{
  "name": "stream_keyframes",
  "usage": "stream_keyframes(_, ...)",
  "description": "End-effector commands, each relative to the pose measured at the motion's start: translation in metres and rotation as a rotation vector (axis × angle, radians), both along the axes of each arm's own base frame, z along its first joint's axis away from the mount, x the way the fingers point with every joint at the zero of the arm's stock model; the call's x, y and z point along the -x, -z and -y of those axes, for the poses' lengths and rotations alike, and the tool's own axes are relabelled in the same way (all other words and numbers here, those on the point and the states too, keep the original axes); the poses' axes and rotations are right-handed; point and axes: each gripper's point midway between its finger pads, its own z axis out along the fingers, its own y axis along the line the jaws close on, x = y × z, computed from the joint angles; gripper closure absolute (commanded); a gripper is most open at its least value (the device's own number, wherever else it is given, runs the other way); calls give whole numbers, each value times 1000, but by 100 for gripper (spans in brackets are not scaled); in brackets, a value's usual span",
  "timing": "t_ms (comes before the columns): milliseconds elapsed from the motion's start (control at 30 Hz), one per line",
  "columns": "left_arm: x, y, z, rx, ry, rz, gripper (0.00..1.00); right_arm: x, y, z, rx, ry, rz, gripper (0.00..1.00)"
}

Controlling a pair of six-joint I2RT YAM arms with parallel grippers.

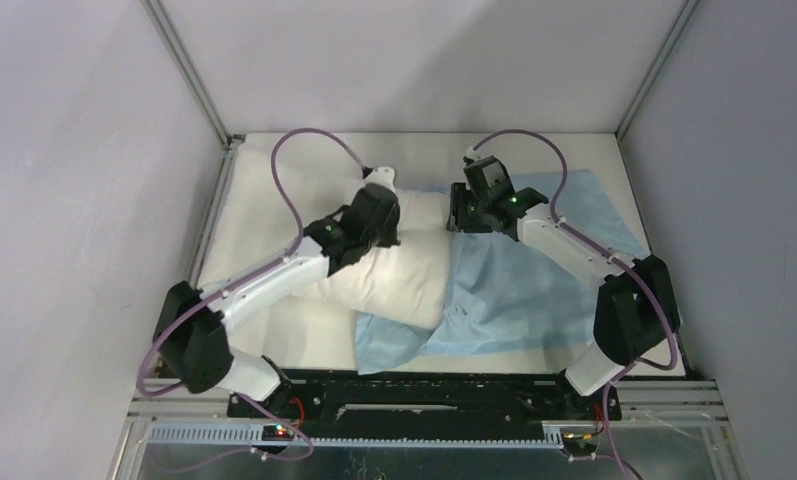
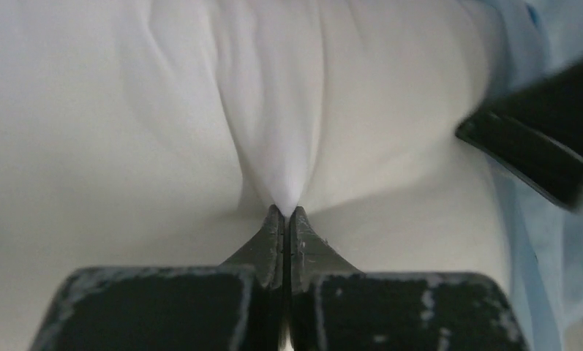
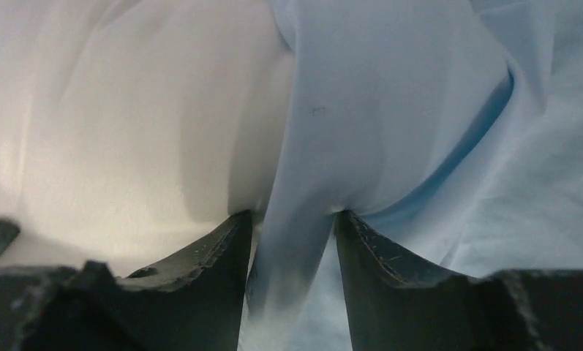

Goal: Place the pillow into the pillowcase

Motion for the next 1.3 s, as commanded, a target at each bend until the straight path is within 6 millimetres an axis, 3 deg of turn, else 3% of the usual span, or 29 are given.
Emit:
stream_keyframes(0,67,26,1,-11,12,-96,100,-10,-9,-8,30,-13,58,52)
stream_keyframes(100,80,32,-2,43,-28,-98,100,-7,-16,-3,72,0,86,49)
stream_keyframes(333,86,51,-13,56,-64,-95,100,-13,-45,20,160,51,170,40)
stream_keyframes(567,87,52,-13,75,-50,-82,100,-24,-56,-11,210,-31,208,39)
stream_keyframes(700,88,53,-11,84,-44,-86,100,-35,-46,-17,276,-25,192,41)
stream_keyframes(900,89,49,-11,98,-36,-76,100,-51,-25,-11,390,-3,162,49)
stream_keyframes(1033,90,48,-12,96,-30,-74,100,-64,-25,0,469,45,178,60)
stream_keyframes(1167,92,46,-7,124,-3,-66,100,-73,-47,-15,437,45,205,100)
stream_keyframes(1267,88,41,1,152,22,-45,100,-61,-85,-52,350,-19,257,100)
